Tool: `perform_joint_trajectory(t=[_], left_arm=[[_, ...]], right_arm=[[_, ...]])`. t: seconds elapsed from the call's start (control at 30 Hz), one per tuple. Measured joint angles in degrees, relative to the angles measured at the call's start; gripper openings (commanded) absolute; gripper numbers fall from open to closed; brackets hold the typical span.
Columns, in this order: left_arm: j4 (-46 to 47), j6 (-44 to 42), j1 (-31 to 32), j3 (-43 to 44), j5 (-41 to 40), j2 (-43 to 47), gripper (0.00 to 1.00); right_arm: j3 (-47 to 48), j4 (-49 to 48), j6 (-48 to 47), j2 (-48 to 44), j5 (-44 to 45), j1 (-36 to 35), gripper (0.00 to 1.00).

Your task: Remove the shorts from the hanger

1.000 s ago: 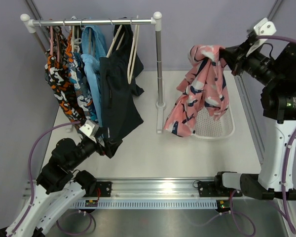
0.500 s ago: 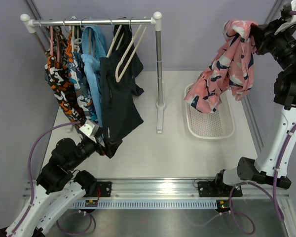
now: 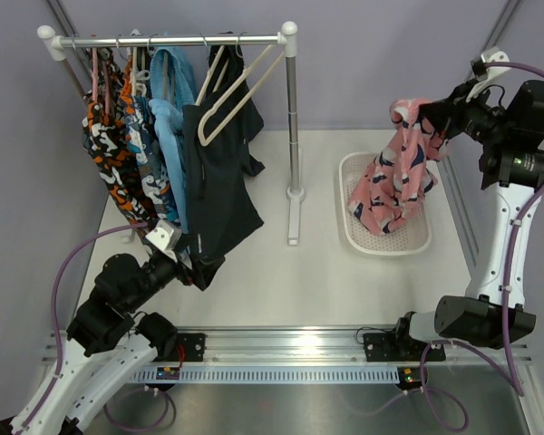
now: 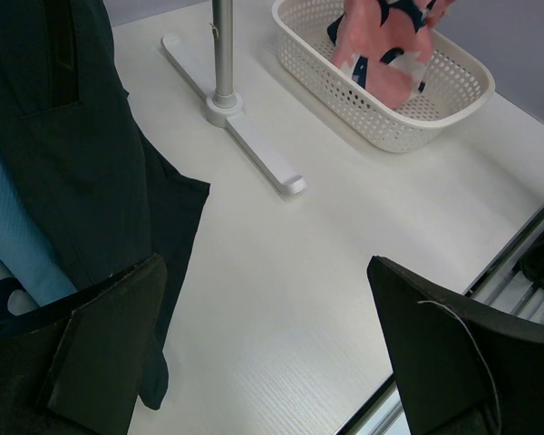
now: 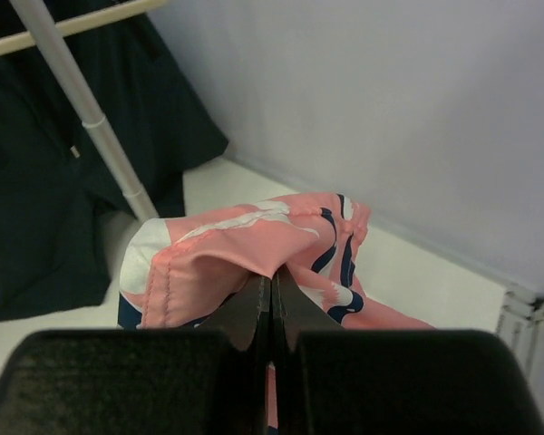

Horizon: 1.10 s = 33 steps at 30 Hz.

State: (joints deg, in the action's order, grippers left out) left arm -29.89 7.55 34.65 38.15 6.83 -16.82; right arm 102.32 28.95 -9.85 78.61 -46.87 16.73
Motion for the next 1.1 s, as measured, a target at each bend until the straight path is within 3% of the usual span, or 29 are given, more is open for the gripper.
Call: perform_joint_trajectory(t=[0.27, 0.43, 0.73, 1.1], left_arm=[[0.0, 0.0, 0.0, 0.0, 0.0, 0.0, 0.99], [0.0, 0.0, 0.0, 0.0, 0.0, -0.1, 0.99], [0.0, 0.0, 0.0, 0.0, 0.0, -0.1, 0.99], [0.0, 0.0, 0.0, 0.0, 0.0, -0.3, 0.99]], right_arm=[[-12.2, -0.8, -1.4, 0.1, -7.7, -0.2, 0.00], [-16.6, 1.0, -4.1, 1.8, -7.0, -0.6, 0.00], [-20.6, 6.6, -11.7, 9.4, 8.0, -1.5, 0.00], [-25.2, 8.7, -17.7, 23.6, 29.7, -10.1, 0.00]])
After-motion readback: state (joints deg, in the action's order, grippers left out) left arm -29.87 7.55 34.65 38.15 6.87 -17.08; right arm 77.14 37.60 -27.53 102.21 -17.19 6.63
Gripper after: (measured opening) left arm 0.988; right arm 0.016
